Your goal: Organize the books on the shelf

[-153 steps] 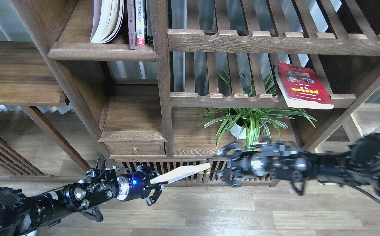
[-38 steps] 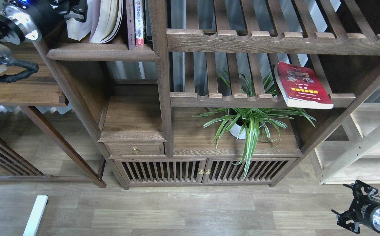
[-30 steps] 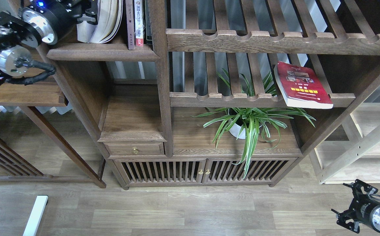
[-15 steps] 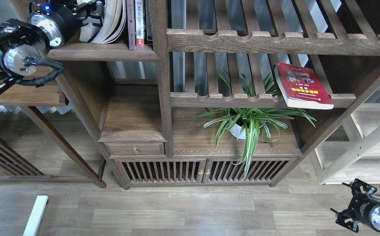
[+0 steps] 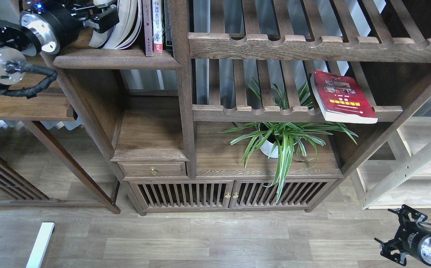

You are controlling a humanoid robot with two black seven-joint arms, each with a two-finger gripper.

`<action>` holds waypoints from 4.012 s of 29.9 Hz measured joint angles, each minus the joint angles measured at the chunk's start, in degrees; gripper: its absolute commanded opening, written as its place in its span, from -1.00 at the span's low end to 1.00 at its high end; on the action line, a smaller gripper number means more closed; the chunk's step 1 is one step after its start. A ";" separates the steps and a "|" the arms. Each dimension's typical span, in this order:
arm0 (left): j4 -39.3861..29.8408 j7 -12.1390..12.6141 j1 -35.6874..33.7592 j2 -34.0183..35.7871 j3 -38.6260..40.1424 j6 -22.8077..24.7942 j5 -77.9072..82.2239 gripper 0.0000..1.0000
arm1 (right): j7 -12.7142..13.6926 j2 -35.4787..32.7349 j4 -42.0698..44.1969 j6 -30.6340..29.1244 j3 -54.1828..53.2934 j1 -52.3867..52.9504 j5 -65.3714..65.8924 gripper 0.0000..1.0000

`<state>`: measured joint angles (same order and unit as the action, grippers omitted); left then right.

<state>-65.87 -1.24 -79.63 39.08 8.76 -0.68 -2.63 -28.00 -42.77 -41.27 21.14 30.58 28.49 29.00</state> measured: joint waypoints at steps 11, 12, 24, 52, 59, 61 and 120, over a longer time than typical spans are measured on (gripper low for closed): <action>-10.59 0.63 1.01 10.96 -1.16 11.87 0.00 0.69 | 0.00 0.06 -0.13 0.87 0.32 -0.56 0.00 0.99; -11.35 0.63 1.49 11.83 -1.22 12.78 0.00 0.69 | 0.00 0.06 -0.13 0.96 0.33 -0.73 0.00 0.99; -17.68 -0.49 11.41 24.59 -1.37 27.23 3.96 0.72 | 0.00 0.20 -0.13 2.86 0.17 -2.48 0.27 0.99; -13.01 -11.41 52.82 11.80 -1.00 13.89 23.51 0.75 | 0.00 -7.75 -13.59 6.86 -13.47 11.28 1.94 0.98; -10.11 -12.07 57.54 3.95 -1.00 8.21 25.62 0.77 | 0.00 -12.93 -15.79 6.86 -15.74 14.74 3.77 0.98; -9.11 -12.07 57.99 2.24 -1.00 7.33 25.70 0.77 | 0.00 -13.61 -15.91 6.86 -16.98 15.00 5.58 0.98; 2.11 -12.22 57.57 -6.21 0.23 4.19 25.66 0.79 | 0.00 5.65 9.09 6.86 -7.29 24.85 19.38 -0.91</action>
<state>-63.76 -13.46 -22.06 32.87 8.99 3.52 23.03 -28.00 -37.12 -32.18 28.00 23.30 53.34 48.38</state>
